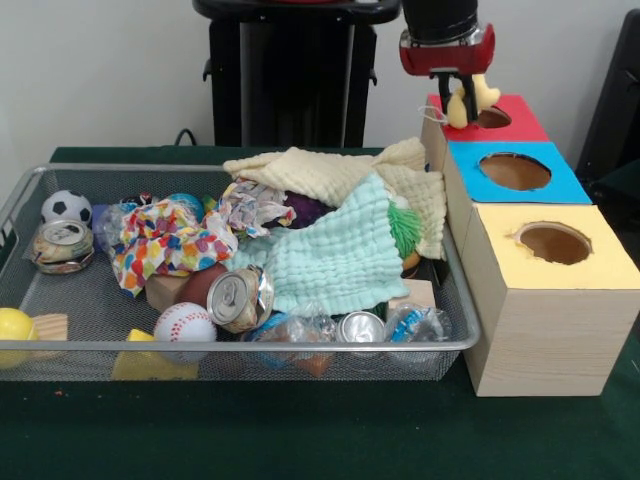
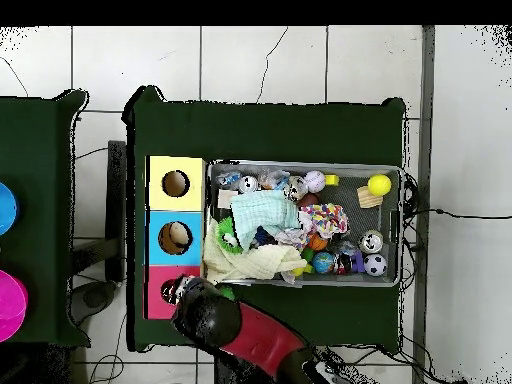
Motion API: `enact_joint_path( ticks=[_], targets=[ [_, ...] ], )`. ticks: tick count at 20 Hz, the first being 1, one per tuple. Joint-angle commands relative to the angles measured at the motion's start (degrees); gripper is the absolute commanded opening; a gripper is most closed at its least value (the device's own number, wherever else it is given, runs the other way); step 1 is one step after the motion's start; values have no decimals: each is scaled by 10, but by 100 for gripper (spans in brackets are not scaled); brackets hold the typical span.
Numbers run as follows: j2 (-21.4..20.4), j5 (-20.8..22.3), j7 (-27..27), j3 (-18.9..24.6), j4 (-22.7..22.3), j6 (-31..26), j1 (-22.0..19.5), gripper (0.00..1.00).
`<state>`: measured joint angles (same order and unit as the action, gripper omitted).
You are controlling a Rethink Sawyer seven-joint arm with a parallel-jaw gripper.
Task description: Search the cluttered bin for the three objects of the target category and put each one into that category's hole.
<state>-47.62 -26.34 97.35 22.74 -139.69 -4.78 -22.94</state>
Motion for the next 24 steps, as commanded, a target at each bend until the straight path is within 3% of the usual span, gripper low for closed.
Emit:
enact_joint_path(
  ticks=[1,8,15,20,24],
  targets=[
    [78,8,112,13,11,12,-36,0],
    [82,1,129,48,-5,-3,-52,0],
    [81,-3,113,74,7,-37,-85,0],
    [31,-16,124,114,-1,-77,-112,0],
    [-20,-23,128,105,4,-115,-101,0]
  ],
)
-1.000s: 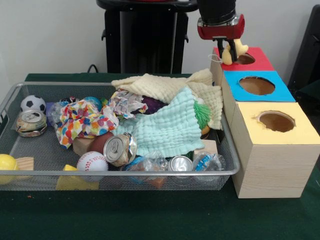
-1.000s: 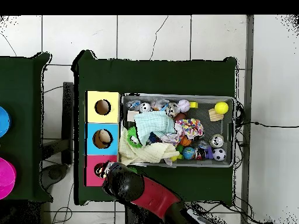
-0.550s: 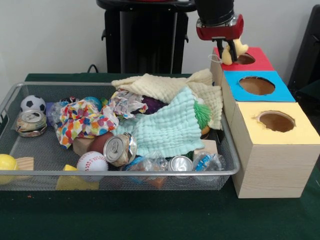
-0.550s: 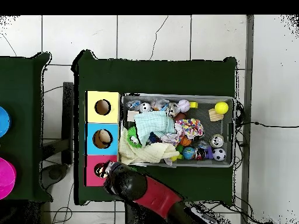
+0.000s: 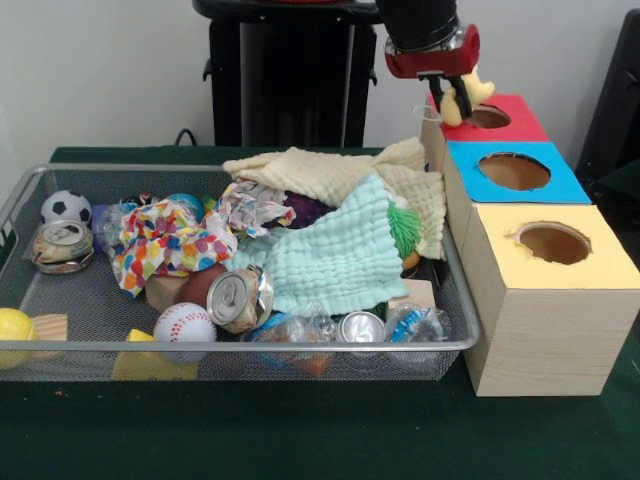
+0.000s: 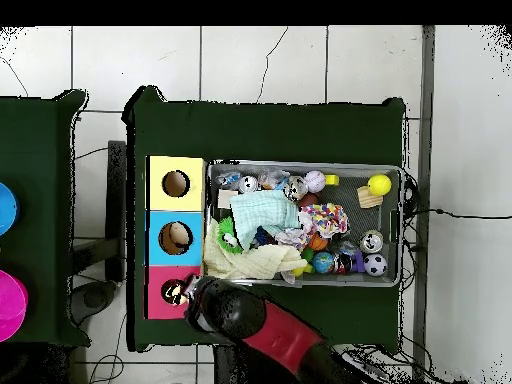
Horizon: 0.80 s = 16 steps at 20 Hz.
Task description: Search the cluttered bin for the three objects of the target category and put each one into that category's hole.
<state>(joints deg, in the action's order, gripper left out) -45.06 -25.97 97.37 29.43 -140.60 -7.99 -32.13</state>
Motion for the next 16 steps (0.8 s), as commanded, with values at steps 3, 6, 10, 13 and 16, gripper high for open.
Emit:
enact_joint_path(
  ticks=[3,6,10,13,16],
  targets=[
    [-73,-26,126,42,15,-90,-8,0],
    [-85,-41,136,86,-1,-87,-31,0],
    [-35,-60,186,233,-41,-32,-107,0],
    [21,-55,236,336,-63,9,-157,0],
    [57,-38,262,385,-73,37,-178,0]
  ],
)
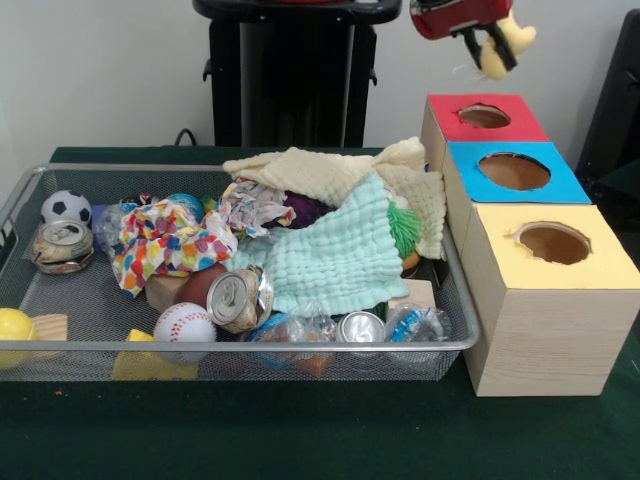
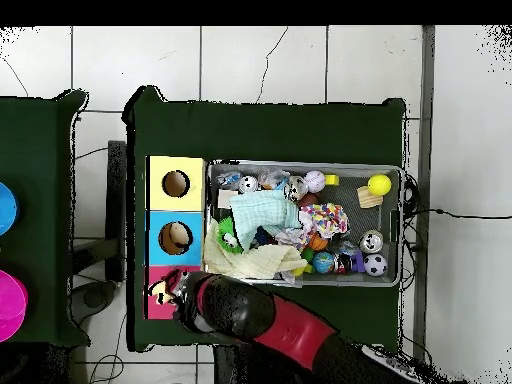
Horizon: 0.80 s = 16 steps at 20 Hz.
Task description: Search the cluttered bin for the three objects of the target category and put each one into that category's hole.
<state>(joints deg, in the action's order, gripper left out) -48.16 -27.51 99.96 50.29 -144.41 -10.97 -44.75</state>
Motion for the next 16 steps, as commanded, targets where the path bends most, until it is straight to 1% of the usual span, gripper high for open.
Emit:
enact_joint_path(
  ticks=[1,3,4,7,8,9,10,11,12,13,14,16],
  targets=[
    [92,-17,237,174,-34,68,-51,0],
    [96,-8,240,170,-34,71,-49,0],
    [94,-4,235,157,-31,68,-42,0],
    [111,13,214,119,-23,73,-29,0],
    [134,23,191,87,-11,81,-20,0],
    [144,31,187,78,-8,87,-17,0],
    [172,45,161,44,7,97,-10,0],
    [182,53,156,34,11,103,-7,0],
    [206,66,129,2,28,103,-5,0],
    [214,74,124,-8,33,105,-3,0],
    [228,85,113,-28,44,106,-1,0],
    [240,103,103,-52,58,109,5,0]
  ],
)
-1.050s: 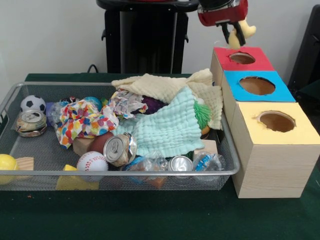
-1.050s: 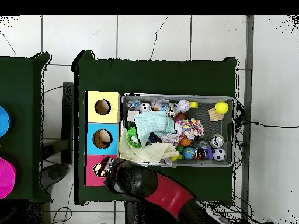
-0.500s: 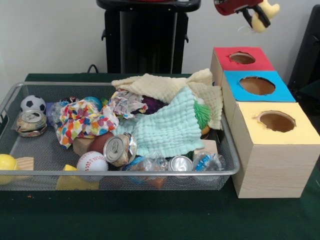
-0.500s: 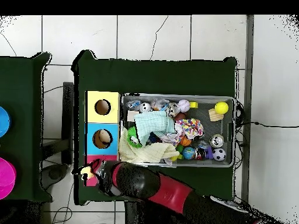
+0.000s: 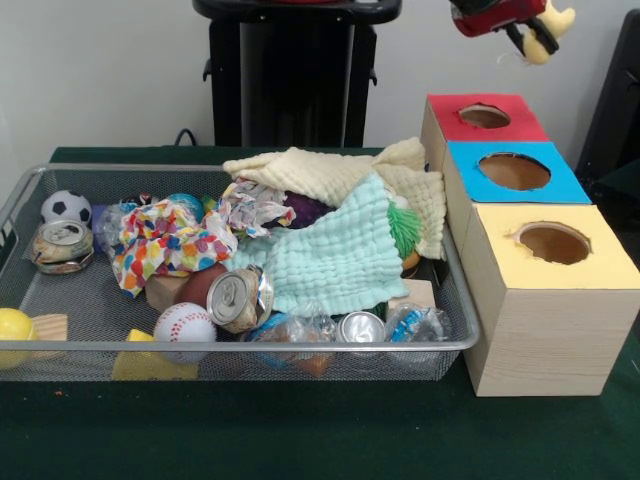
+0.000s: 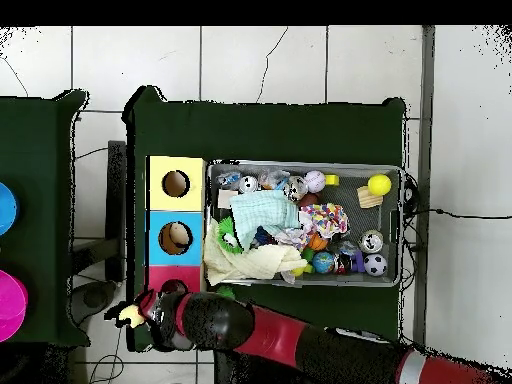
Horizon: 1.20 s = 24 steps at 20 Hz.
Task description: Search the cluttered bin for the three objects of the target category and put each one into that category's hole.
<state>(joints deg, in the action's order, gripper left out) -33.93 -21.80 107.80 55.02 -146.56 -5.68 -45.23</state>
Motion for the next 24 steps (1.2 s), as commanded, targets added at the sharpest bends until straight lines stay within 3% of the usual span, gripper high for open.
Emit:
enact_joint_path(
  ticks=[1,11,24],
  targets=[
    [104,55,24,-105,84,57,10,0],
    [110,115,37,-124,112,35,2,0],
    [87,124,46,-116,137,8,-15,0]
  ],
)
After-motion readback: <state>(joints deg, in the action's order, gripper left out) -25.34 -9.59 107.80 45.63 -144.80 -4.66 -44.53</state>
